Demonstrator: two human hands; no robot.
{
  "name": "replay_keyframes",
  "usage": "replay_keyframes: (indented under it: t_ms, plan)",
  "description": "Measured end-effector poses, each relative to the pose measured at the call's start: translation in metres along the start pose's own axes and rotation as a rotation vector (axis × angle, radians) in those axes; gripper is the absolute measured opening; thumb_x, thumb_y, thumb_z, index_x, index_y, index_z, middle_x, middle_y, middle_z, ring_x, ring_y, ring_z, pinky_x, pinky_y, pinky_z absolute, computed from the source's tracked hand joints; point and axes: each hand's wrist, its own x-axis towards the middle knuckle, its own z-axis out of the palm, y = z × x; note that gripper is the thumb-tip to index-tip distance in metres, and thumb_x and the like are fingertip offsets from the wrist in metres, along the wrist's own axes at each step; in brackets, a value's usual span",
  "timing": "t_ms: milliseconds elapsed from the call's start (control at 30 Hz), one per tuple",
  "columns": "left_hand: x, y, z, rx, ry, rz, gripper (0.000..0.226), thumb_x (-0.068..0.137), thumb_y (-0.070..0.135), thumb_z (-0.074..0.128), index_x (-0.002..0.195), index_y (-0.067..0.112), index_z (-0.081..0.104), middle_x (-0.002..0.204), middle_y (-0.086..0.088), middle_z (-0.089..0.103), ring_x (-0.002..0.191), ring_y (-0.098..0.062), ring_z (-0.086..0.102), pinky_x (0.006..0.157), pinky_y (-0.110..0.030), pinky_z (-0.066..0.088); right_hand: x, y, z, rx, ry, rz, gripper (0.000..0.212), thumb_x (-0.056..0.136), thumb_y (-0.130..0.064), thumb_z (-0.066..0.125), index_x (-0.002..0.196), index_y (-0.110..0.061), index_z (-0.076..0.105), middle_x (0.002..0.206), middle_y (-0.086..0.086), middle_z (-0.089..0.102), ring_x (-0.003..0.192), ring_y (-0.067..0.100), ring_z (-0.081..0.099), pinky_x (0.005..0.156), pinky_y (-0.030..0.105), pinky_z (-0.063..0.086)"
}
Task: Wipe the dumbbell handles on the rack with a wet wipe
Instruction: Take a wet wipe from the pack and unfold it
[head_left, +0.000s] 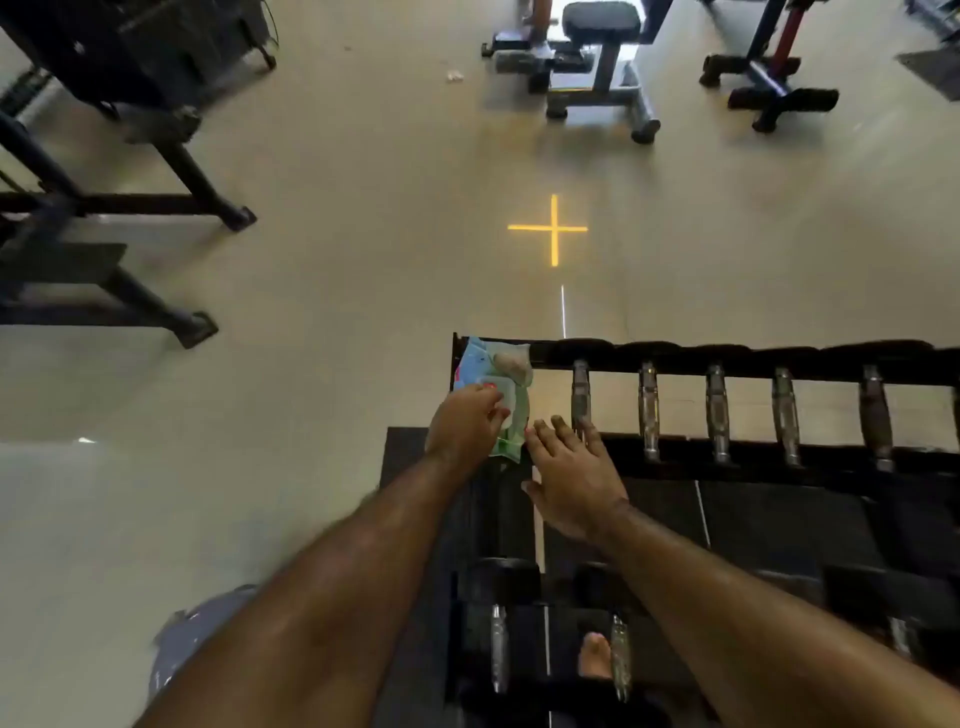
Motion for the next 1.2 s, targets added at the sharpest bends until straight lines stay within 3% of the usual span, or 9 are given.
replay_keyframes:
  t_ms: [167,400,633,733,833,933,1000,1100,1200]
  plan:
    - [0.029,-0.007,0.02,0.157,-0.044,0.016,0.034,0.094,0.048,0.071,0.109,0.017,0.071,0.111,-0.003,0.07,0.096,-0.02,0.067,0.079,-0.035,0.057,0.017,-0.003,0.023,-0.099,-0.049,-0.138,0.079,0.109,-0.054,0.04,0.172,-0.019,0.007,0.18,0.001,0.004,0.166,0.022,-0.007,0.13,0.059,-0.012]
    - [0.043,-0.001,0.025,0.246,-0.021,-0.015,0.041,0.087,0.053,0.071,0.103,0.016,0.07,0.099,-0.002,0.071,0.081,-0.015,0.065,0.07,-0.031,0.059,0.024,0.013,0.03,-0.139,-0.093,-0.241,0.077,0.111,-0.046,0.04,0.171,-0.016,0.002,0.18,0.004,0.003,0.166,0.022,-0.004,0.129,0.054,-0.017]
    - [0.039,0.013,0.019,0.264,-0.034,-0.021,0.034,0.092,0.048,0.066,0.086,0.015,0.068,0.074,0.003,0.059,0.061,-0.011,0.053,0.057,-0.025,0.04,0.03,0.016,0.028,-0.178,-0.125,-0.259,0.079,0.11,-0.035,0.044,0.171,-0.013,-0.002,0.18,0.007,-0.001,0.166,0.023,-0.006,0.124,0.045,-0.023]
    - [0.042,0.015,0.013,0.21,-0.032,-0.048,0.026,0.097,0.035,0.061,0.083,0.014,0.067,0.075,-0.001,0.066,0.059,-0.011,0.051,0.058,-0.022,0.037,0.033,0.016,0.027,-0.175,-0.154,-0.259,0.081,0.109,-0.033,0.047,0.17,-0.013,-0.002,0.18,0.008,-0.001,0.166,0.024,-0.006,0.123,0.045,-0.022]
    - [0.046,0.009,-0.002,0.145,0.021,-0.142,0.024,0.095,0.022,0.059,0.072,0.016,0.055,0.066,0.001,0.057,0.052,-0.011,0.041,0.051,-0.02,0.024,0.034,0.016,0.03,-0.191,-0.151,-0.269,0.082,0.108,-0.033,0.05,0.171,-0.011,0.001,0.18,0.009,0.002,0.166,0.026,-0.003,0.125,0.046,-0.02]
    - [0.04,-0.009,-0.007,0.065,0.105,-0.277,0.018,0.096,0.016,0.055,0.079,0.011,0.06,0.078,-0.007,0.066,0.065,-0.024,0.056,0.055,-0.03,0.035,0.035,0.017,0.026,-0.176,-0.115,-0.279,0.079,0.108,-0.038,0.051,0.171,-0.011,0.012,0.179,0.009,0.014,0.166,0.025,0.006,0.125,0.047,-0.018]
    - [0.028,-0.028,-0.006,0.03,0.193,-0.345,0.023,0.094,0.007,0.057,0.112,0.009,0.071,0.111,-0.012,0.073,0.094,-0.033,0.065,0.075,-0.039,0.052,0.038,0.015,0.02,-0.156,-0.074,-0.276,0.074,0.108,-0.044,0.052,0.169,-0.013,0.025,0.176,0.007,0.027,0.165,0.025,0.015,0.126,0.047,-0.016]
    - [0.009,-0.05,0.002,0.234,0.244,-0.123,0.042,0.078,0.0,0.076,0.118,0.012,0.074,0.121,-0.007,0.073,0.1,-0.035,0.06,0.075,-0.041,0.05,0.046,0.01,0.013,-0.106,-0.034,-0.257,0.06,0.107,-0.049,0.052,0.159,-0.019,0.047,0.163,0.002,0.051,0.158,0.024,0.035,0.129,0.049,-0.012]
    - [-0.002,-0.054,0.01,0.365,0.104,0.099,0.041,0.073,0.021,0.09,0.112,0.013,0.078,0.117,-0.004,0.076,0.103,-0.031,0.062,0.08,-0.041,0.05,0.057,0.005,0.005,-0.092,-0.031,-0.238,0.047,0.107,-0.047,0.051,0.15,-0.027,0.058,0.148,-0.001,0.066,0.147,0.022,0.05,0.133,0.053,-0.002]
